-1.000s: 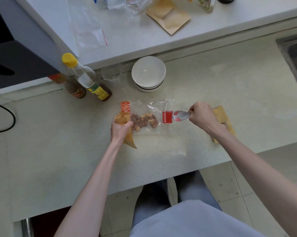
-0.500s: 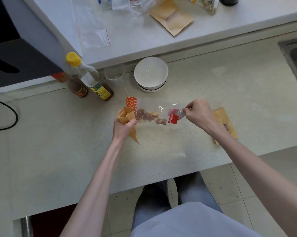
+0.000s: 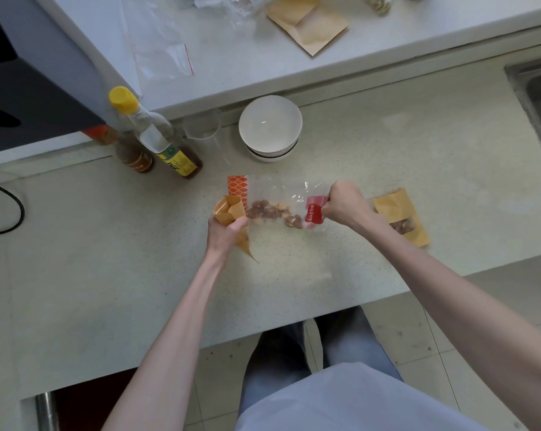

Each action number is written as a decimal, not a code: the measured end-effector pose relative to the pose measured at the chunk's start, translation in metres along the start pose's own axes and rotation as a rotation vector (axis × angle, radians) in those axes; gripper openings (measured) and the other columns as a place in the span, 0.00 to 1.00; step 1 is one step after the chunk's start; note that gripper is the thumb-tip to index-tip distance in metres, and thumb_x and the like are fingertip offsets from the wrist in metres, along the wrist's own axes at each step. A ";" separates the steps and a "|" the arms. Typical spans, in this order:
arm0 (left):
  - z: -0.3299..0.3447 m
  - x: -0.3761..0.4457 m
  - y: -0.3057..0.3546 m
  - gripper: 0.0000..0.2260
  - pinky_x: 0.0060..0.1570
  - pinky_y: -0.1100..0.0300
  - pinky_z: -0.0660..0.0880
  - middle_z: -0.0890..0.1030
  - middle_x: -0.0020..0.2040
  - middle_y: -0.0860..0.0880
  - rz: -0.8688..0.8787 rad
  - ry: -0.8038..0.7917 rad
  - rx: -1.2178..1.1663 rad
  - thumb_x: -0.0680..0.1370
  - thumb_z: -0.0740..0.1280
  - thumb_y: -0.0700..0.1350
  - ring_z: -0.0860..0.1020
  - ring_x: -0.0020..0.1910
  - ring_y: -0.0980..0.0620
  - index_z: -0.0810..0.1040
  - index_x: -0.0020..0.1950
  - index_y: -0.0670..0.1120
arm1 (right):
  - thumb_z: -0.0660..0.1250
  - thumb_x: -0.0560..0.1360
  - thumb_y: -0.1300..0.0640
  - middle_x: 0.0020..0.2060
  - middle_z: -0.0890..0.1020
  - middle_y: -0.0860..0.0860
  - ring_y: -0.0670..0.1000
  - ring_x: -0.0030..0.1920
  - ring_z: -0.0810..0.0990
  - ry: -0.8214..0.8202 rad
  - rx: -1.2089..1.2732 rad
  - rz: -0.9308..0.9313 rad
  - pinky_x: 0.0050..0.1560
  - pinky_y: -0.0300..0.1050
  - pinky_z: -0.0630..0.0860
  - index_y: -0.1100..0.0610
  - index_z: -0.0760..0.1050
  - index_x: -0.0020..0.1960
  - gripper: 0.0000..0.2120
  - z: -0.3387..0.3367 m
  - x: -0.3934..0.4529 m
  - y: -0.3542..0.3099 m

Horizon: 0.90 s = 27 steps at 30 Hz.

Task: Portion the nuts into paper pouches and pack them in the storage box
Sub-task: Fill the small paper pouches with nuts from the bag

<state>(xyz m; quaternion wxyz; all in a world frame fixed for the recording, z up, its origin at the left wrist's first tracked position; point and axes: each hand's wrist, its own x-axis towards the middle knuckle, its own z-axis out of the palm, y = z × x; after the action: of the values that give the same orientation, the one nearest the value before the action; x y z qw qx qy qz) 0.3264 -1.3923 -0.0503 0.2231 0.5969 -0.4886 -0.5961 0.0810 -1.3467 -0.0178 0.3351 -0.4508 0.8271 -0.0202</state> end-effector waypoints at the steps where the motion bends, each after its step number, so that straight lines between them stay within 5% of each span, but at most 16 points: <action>1: 0.000 0.000 -0.001 0.11 0.31 0.59 0.78 0.77 0.38 0.44 0.002 -0.002 -0.002 0.66 0.69 0.45 0.78 0.35 0.49 0.75 0.44 0.42 | 0.65 0.66 0.67 0.25 0.69 0.55 0.54 0.27 0.68 -0.005 0.002 -0.004 0.23 0.40 0.61 0.62 0.66 0.27 0.12 0.003 0.001 0.000; 13: 0.003 -0.001 -0.015 0.14 0.33 0.54 0.77 0.78 0.36 0.46 -0.038 0.023 -0.031 0.65 0.68 0.43 0.77 0.34 0.48 0.77 0.47 0.38 | 0.58 0.63 0.71 0.21 0.58 0.49 0.48 0.24 0.54 0.004 0.294 -0.066 0.18 0.34 0.49 0.56 0.57 0.22 0.18 0.025 0.008 -0.012; 18: 0.002 -0.002 -0.016 0.15 0.32 0.52 0.78 0.79 0.38 0.43 -0.059 0.015 -0.042 0.66 0.68 0.42 0.77 0.32 0.47 0.78 0.50 0.39 | 0.57 0.63 0.70 0.22 0.63 0.50 0.50 0.28 0.59 0.029 0.415 -0.039 0.23 0.39 0.55 0.59 0.66 0.24 0.11 0.038 0.013 -0.012; 22: 0.002 -0.001 -0.016 0.16 0.32 0.53 0.77 0.78 0.39 0.42 -0.075 0.008 -0.052 0.66 0.68 0.42 0.77 0.31 0.48 0.77 0.51 0.37 | 0.57 0.65 0.70 0.21 0.69 0.38 0.43 0.21 0.63 0.108 0.553 0.006 0.22 0.38 0.64 0.56 0.77 0.29 0.15 0.049 0.012 -0.014; 27: 0.002 0.003 -0.017 0.17 0.40 0.43 0.79 0.78 0.40 0.39 -0.075 0.009 -0.026 0.66 0.67 0.43 0.76 0.34 0.45 0.75 0.49 0.34 | 0.57 0.65 0.70 0.24 0.73 0.42 0.44 0.22 0.64 0.173 0.601 -0.032 0.23 0.32 0.61 0.62 0.84 0.39 0.17 0.056 0.013 -0.026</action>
<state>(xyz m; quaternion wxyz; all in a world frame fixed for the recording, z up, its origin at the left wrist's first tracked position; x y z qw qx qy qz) 0.3292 -1.3872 -0.0662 0.2105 0.6144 -0.4571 -0.6077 0.1276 -1.3568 -0.0598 0.3815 -0.3412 0.8022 -0.3073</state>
